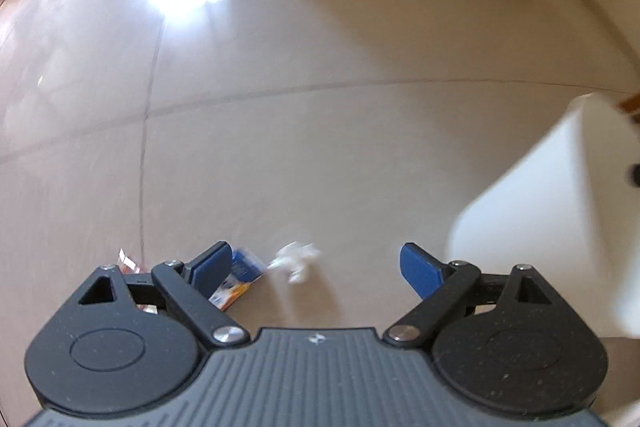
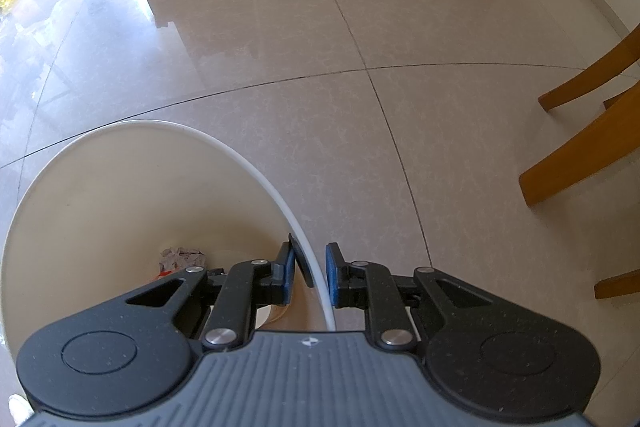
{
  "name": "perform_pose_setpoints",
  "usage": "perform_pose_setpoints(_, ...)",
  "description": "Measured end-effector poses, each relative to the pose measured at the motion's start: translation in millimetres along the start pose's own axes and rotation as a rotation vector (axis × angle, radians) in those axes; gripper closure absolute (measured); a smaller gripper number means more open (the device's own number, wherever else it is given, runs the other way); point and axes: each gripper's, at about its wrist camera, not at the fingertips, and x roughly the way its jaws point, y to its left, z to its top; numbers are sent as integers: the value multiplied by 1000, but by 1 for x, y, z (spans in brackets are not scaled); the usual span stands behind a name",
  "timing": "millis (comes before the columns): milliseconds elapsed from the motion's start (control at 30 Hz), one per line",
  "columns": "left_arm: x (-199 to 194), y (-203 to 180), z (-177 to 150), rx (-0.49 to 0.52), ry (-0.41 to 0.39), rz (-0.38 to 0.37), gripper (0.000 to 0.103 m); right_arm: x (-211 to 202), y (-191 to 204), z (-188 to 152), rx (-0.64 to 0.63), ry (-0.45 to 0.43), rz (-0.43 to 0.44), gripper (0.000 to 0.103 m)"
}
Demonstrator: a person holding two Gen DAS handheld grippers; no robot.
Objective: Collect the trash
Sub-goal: 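Move the left tool back to the blue yogurt drink pouch, then close the left tool on the yogurt drink pouch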
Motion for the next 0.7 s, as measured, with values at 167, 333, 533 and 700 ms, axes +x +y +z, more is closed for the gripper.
perform_pose_setpoints(167,66,36,-28,-41,47,28,12,0,1,2,1,2,-2,83)
perform_pose_setpoints(333,111,43,-54,58,72,52,13,1,2,4,4,7,-10,83)
perform_pose_setpoints(533,142,43,-66,233,80,94,13,2,10,4,-17,5,-38,82)
perform_pose_setpoints(700,168,52,-70,319,111,135,20,2,16,3,-27,5,-52,81)
